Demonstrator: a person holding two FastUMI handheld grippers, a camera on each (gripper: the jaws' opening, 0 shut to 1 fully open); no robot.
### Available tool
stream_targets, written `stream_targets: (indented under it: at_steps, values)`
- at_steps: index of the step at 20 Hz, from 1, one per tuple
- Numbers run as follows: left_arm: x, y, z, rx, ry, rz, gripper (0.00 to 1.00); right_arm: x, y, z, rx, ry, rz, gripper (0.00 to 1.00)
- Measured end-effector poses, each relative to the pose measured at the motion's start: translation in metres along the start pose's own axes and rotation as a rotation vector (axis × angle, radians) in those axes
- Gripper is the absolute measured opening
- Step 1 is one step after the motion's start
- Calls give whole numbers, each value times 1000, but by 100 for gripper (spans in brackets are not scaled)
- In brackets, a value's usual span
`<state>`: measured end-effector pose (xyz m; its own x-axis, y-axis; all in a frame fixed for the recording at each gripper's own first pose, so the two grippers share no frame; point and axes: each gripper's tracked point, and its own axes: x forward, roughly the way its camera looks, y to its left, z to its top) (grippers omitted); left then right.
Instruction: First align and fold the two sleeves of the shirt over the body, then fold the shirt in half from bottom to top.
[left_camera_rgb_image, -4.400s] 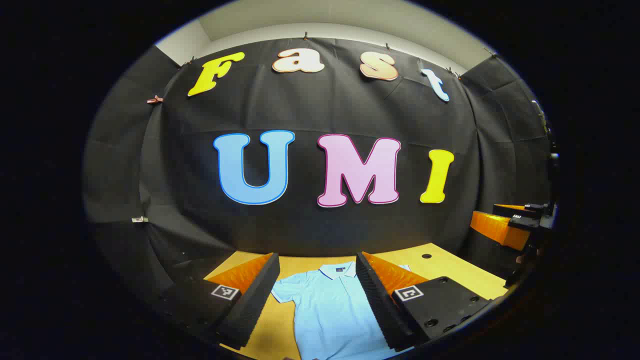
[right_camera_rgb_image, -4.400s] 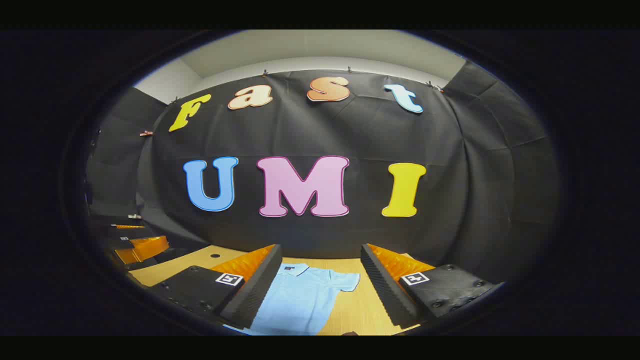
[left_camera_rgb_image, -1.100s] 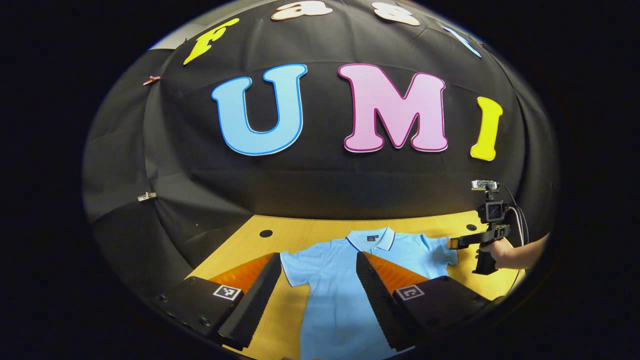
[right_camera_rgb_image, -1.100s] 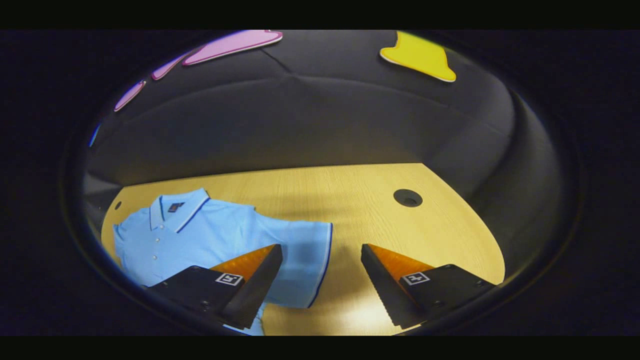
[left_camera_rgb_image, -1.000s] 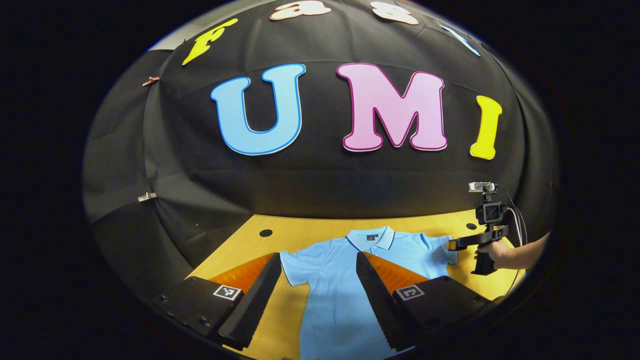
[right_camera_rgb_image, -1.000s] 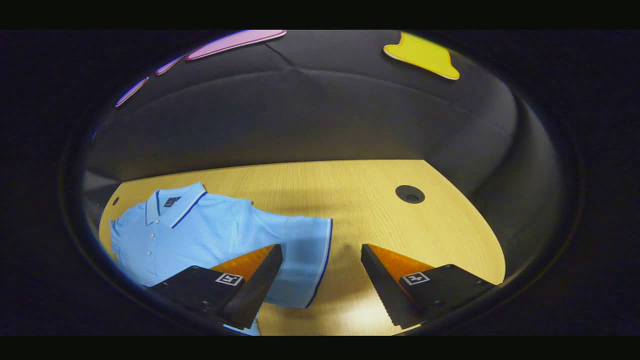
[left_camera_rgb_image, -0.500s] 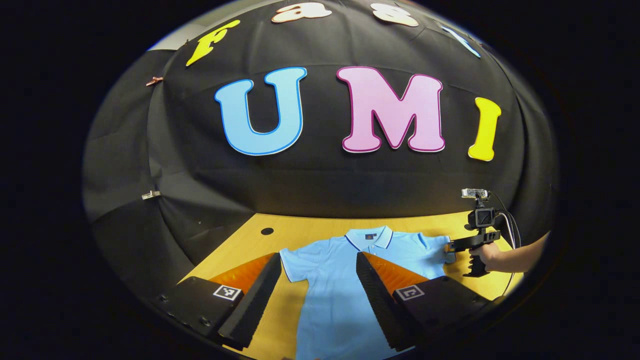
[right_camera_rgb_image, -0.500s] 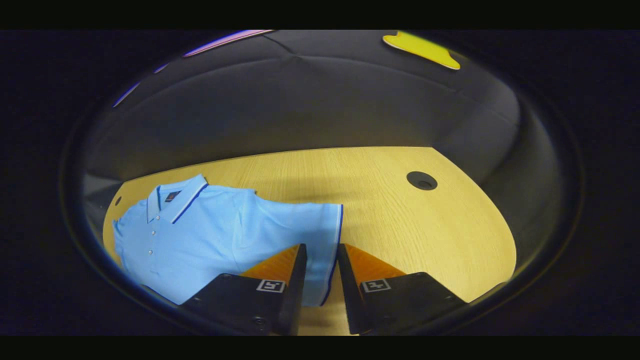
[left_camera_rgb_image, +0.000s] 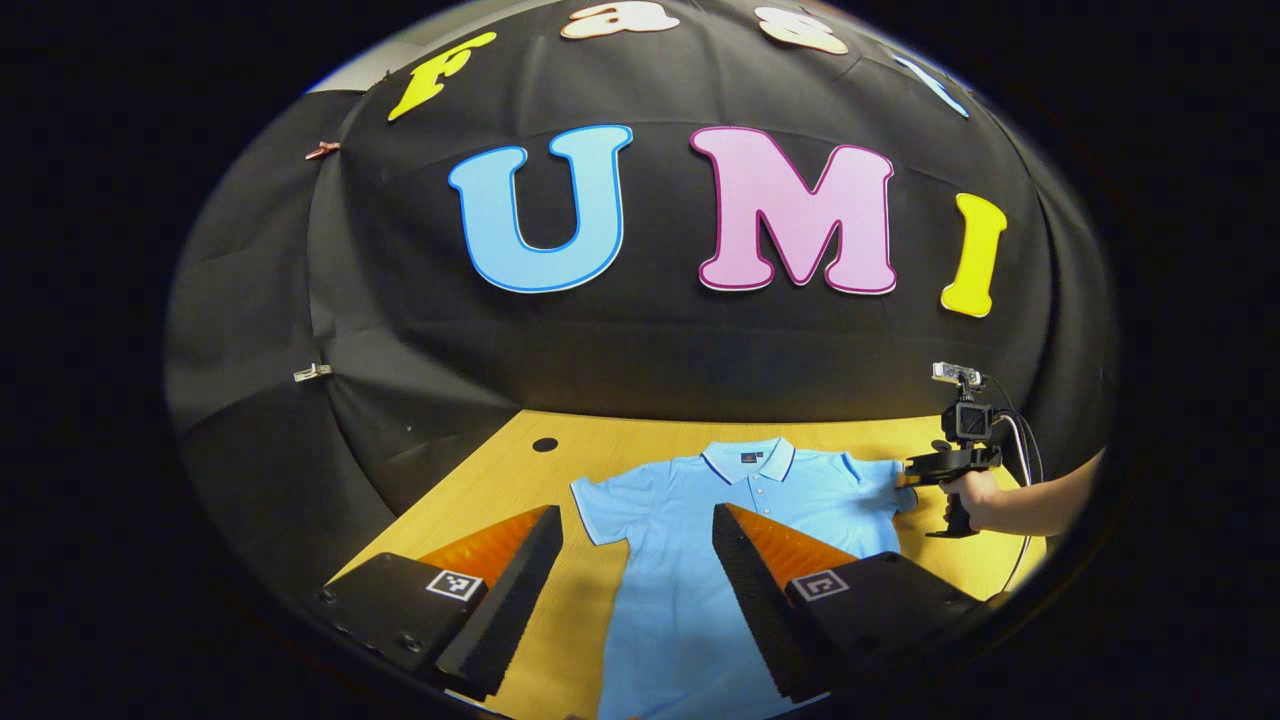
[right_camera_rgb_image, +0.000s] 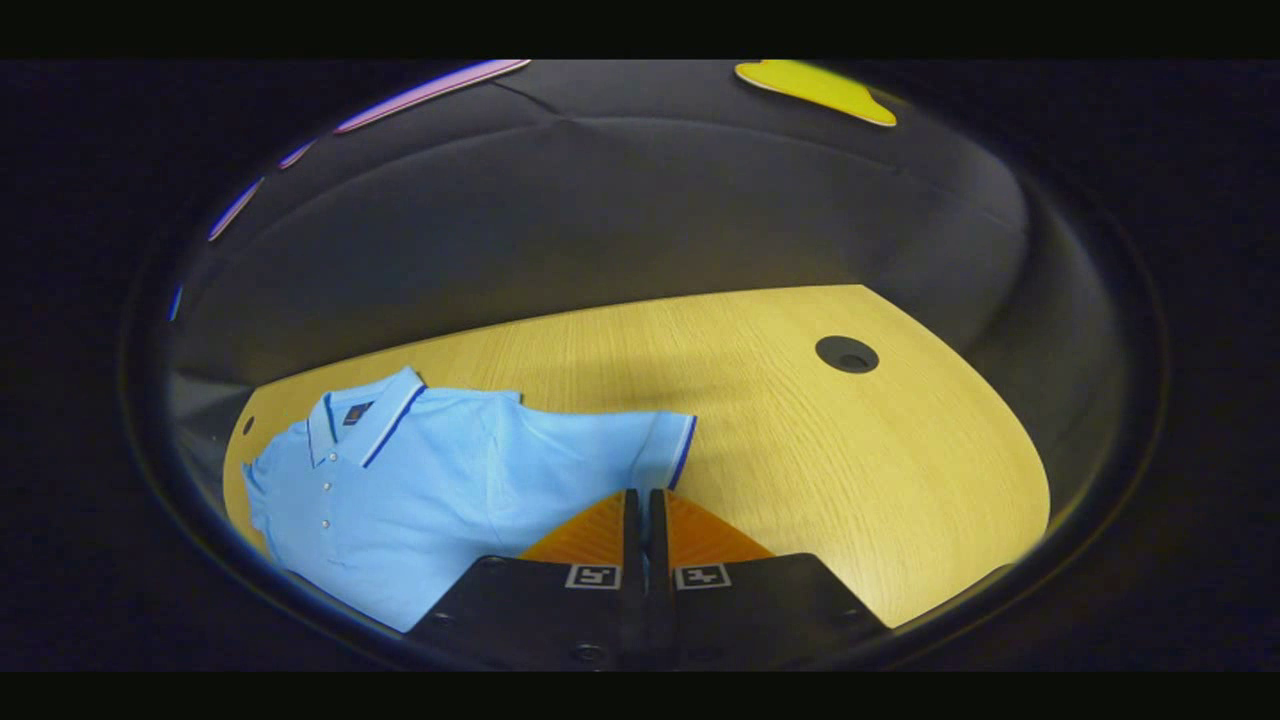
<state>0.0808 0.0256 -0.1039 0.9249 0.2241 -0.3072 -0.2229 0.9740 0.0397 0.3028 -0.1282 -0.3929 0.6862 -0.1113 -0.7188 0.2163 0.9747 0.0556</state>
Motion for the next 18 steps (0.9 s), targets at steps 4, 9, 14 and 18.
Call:
stream_targets:
  at_steps: [4,9,14,18]
  values:
    - [-3,11,-3,-14,-9,4,96,-19,20,27,-34,-63,5,5]
    - [-8,26,-20,-48,10,14,96,-44,67,52,-235,-152,26,10]
    - [-10,45,-33,-65,23,23,96,-65,145,41,-425,-199,98,10]
    - [-6,61,-38,-55,23,22,96,-80,211,9,-493,-186,201,5]
